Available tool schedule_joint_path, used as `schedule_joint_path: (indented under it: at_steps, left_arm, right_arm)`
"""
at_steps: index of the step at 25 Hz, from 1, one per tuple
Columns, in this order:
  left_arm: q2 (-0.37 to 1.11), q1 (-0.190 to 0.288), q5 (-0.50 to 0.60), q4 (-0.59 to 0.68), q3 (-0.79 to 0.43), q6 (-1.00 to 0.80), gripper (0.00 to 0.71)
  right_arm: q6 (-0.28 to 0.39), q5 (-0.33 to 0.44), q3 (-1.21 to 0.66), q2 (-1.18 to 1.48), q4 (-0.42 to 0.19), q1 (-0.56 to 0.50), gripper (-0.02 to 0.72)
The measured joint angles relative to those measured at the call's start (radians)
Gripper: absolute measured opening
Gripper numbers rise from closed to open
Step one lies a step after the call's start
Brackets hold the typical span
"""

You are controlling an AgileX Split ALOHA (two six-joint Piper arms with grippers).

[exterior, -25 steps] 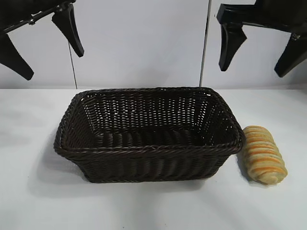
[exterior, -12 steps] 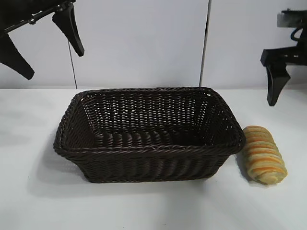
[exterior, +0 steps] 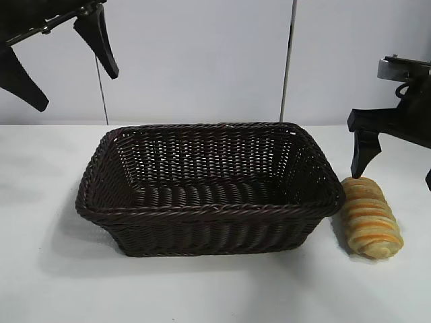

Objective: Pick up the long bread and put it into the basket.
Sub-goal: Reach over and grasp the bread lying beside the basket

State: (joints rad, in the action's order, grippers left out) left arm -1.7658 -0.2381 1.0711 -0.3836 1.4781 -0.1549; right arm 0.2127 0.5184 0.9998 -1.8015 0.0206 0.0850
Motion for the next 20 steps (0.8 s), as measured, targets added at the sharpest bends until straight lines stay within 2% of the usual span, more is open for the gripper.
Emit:
schedule_joint_path:
  at_steps: [2,3,7,12,14,15,20]
  left_arm:
    - [0.000,0.000,0.000,0.000,0.000,0.000,0.669]
    - [0.000,0.000,0.000,0.000,0.000,0.000,0.669]
    - [0.000,0.000,0.000,0.000,0.000,0.000,0.669]
    - [0.000,0.000,0.000,-0.001,0.000,0.000,0.669]
    - [0.000,0.000,0.000,-0.001,0.000,0.000,0.669]
    - [0.000,0.000,0.000,-0.001,0.000,0.000,0.669]
    - [0.000,0.000,0.000,-0.001,0.000,0.000,0.669]
  right_arm:
    - [0.000,-0.015,0.000,-0.028,0.009,0.000,0.656]
    - [0.000,-0.021,0.000,-0.039,0.017,0.000,0.615]
    - [0.007,-0.046,0.000,-0.060,0.055,0.001,0.371]
    - [0.032,-0.061,0.000,-0.086,0.062,0.001,0.198]
    - [0.043,-0.061,0.001,-0.085,0.062,0.001,0.106]
    - [0.046,-0.060,0.001,-0.083,0.063,0.001,0.083]
    - [0.053,-0.009,0.012,-0.013,0.062,0.000,0.071]
